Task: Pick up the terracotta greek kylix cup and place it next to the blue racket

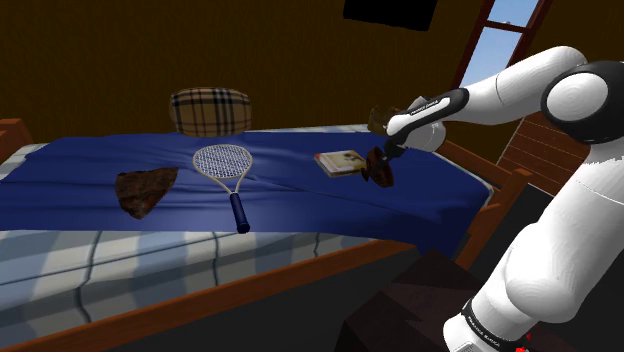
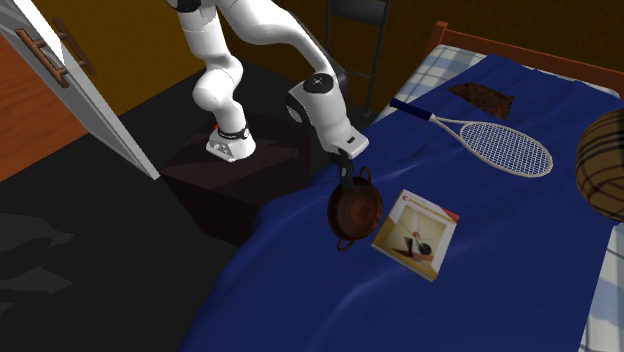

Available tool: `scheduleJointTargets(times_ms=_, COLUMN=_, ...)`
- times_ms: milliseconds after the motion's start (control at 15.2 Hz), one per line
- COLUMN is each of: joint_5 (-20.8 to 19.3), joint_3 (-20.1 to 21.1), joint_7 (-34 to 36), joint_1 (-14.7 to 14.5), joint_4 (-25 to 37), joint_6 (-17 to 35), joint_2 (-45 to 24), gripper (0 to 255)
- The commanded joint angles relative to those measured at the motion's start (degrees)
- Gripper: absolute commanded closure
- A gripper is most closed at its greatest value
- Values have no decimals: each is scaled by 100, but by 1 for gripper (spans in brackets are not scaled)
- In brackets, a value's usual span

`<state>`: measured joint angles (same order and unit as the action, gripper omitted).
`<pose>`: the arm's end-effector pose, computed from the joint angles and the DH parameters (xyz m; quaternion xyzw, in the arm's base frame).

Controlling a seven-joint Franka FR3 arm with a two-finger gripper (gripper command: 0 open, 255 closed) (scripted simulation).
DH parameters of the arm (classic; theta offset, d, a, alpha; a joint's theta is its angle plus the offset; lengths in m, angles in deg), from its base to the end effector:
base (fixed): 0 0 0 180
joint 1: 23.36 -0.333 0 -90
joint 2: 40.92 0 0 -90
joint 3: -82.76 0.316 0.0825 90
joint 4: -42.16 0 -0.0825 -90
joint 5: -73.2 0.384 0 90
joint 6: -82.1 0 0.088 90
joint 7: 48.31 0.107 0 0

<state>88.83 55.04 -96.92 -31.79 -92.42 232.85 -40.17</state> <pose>0.4954 -0.1806 0.3654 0.9752 0.1434 0.1681 0.0094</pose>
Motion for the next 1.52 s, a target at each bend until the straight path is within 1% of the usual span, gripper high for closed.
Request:
scheduleJointTargets(times_ms=0, joint_5=59, joint_3=5, joint_7=-35, joint_1=-8, joint_4=15, joint_6=32, joint_2=-53, gripper=0)
scheduleJointTargets(times_ms=396, joint_5=58, joint_3=5, joint_7=-34, joint_1=-7, joint_4=15, joint_6=31, joint_2=-52, gripper=0)
scheduleJointTargets(times_ms=462, joint_5=58, joint_3=5, joint_7=-34, joint_1=-7, joint_4=15, joint_6=31, joint_2=-52, gripper=255)
scheduleJointTargets(times_ms=1056, joint_5=59, joint_3=6, joint_7=-35, joint_1=-7, joint_4=15, joint_6=32, joint_2=-53, gripper=255)
scheduleJointTargets(times_ms=1452, joint_5=-390, joint_3=12, joint_7=336, joint_1=28, joint_4=173, joint_6=-387, joint_2=279, gripper=255)
